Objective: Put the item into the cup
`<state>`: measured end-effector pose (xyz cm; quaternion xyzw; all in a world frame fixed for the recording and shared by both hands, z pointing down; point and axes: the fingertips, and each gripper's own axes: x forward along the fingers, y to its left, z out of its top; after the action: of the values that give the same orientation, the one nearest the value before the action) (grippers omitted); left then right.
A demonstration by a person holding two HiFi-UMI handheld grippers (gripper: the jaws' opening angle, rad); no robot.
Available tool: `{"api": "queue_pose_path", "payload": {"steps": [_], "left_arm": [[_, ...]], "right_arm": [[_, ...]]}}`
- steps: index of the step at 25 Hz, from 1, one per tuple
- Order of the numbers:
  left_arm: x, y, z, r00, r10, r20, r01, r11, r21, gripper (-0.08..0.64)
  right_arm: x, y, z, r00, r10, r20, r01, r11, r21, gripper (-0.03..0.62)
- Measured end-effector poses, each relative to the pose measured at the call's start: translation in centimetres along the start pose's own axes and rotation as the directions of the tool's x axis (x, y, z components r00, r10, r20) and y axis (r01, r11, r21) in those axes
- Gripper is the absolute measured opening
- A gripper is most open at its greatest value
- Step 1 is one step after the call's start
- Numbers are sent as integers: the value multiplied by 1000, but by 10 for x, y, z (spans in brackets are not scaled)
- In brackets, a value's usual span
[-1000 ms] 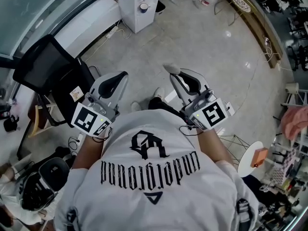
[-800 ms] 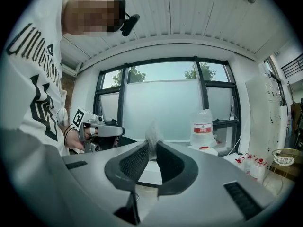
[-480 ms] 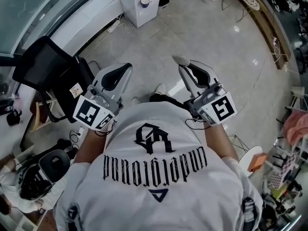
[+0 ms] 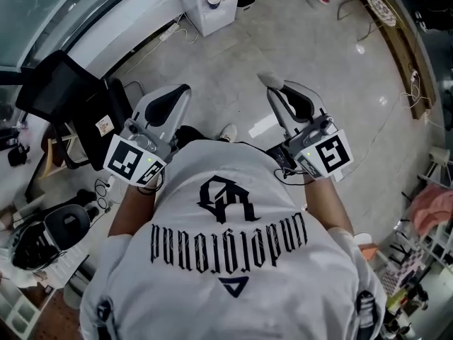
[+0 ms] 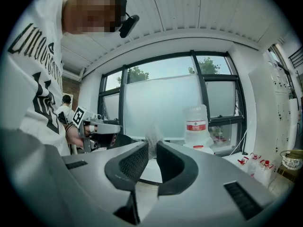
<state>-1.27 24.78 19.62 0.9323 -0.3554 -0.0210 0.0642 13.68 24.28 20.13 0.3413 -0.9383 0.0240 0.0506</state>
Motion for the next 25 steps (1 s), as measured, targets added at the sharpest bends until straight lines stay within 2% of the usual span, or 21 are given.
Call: {"api": "queue_pose_path", "payload": {"steps": [6,18,25], "left_arm": [[17,3,-3,1000,4,-16,-4,1000,10,15],[54,51,6,999,-52,4,52,999,3,15],[51,110,7,998,-57,6,57,998,-16,15]], "right_arm": [[4,-21,-3,1000,4,7,-4,1000,11,57],[42,-49,-6,999,-40,-18,40,999,29,57],[100,-62,-3,998,-61,-32,61,998,13,57]]}}
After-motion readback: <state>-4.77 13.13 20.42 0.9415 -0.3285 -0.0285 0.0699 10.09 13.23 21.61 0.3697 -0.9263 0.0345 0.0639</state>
